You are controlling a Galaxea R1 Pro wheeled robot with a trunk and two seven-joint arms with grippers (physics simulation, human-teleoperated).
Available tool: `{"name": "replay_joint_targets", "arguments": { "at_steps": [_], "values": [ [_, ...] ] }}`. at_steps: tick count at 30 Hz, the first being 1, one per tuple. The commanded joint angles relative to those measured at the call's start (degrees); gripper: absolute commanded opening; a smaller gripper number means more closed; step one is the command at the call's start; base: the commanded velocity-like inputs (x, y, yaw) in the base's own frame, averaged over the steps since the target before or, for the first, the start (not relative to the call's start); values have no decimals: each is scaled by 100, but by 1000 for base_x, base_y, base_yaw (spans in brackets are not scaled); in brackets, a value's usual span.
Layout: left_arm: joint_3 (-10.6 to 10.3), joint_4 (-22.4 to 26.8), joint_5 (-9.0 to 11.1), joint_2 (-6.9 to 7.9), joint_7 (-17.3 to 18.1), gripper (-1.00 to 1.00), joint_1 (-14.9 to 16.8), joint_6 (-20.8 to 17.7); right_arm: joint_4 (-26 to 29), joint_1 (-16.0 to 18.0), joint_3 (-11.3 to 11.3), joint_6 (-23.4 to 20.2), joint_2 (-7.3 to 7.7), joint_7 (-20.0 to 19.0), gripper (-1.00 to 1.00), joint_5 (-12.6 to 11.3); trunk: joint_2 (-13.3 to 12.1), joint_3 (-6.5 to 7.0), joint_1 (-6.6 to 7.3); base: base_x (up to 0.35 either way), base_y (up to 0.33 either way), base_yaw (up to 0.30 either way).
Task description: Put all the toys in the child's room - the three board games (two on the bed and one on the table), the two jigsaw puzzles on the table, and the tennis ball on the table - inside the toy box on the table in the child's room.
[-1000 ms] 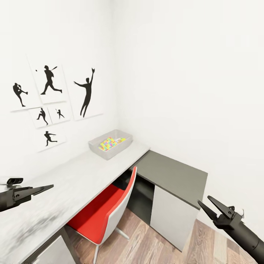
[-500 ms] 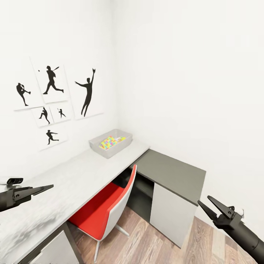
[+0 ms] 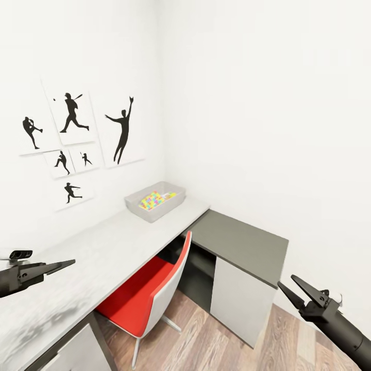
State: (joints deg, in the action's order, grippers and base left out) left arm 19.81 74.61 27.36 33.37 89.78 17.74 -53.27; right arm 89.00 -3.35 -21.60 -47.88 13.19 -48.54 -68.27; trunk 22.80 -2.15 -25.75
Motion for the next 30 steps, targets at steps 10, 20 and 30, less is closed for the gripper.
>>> {"name": "replay_joint_targets", "arguments": {
  "at_steps": [10, 20, 30],
  "values": [
    [2, -5, -3, 3, 22, 100, 7, -61, -4, 1, -11, -28, 0, 7, 100, -21, 12, 8, -4, -78, 84, -47],
    [-2, -16, -3, 2, 22, 100, 6, -61, -49, 1, -11, -28, -1, 11, 100, -27, 12, 56, -4, -17, 20, -218],
    [0, -17, -4, 2, 22, 100, 4, -61, -239, 1, -20, -28, -1, 4, 100, -27, 12, 89, -4, -1, 1, -223]
  ]
}}
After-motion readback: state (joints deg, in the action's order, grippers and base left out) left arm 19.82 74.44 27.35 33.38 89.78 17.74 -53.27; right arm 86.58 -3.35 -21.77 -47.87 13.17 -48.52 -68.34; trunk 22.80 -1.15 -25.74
